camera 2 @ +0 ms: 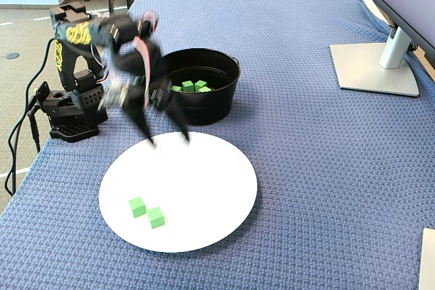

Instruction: Pick up the green cubes from the white plate and place them in the black recipient

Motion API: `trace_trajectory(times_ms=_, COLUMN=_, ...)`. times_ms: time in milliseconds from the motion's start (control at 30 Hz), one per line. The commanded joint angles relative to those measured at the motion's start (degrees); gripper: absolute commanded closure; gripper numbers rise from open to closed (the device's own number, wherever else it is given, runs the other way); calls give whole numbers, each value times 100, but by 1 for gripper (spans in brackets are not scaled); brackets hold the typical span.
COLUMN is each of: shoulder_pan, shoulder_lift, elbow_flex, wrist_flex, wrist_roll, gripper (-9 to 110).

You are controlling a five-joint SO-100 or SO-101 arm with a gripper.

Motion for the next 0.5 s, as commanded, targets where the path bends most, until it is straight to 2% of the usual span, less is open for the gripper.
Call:
trace_trajectory(times_ms=0, shoulder_pan=448, shoulder_lift=-439, elbow_flex=105, wrist_flex=-791, wrist_roll=-1046, gripper=77)
trace_trajectory(times_ms=100, shoulder_pan=571, shoulder_lift=-905, elbow_flex=-413, wrist_flex=-650, wrist_roll=-1907, gripper=77)
trace_trajectory(times_ms=267, shoulder_pan=905, shoulder_lift=-1266, elbow_flex=-756, wrist_flex=-1055, wrist_roll=-3498, gripper=76)
trace_trajectory(times_ms=467, shoulder_pan=1134, shoulder_lift=-1652, elbow_flex=-1125, wrist_flex=-1292, wrist_roll=-4491, gripper=76)
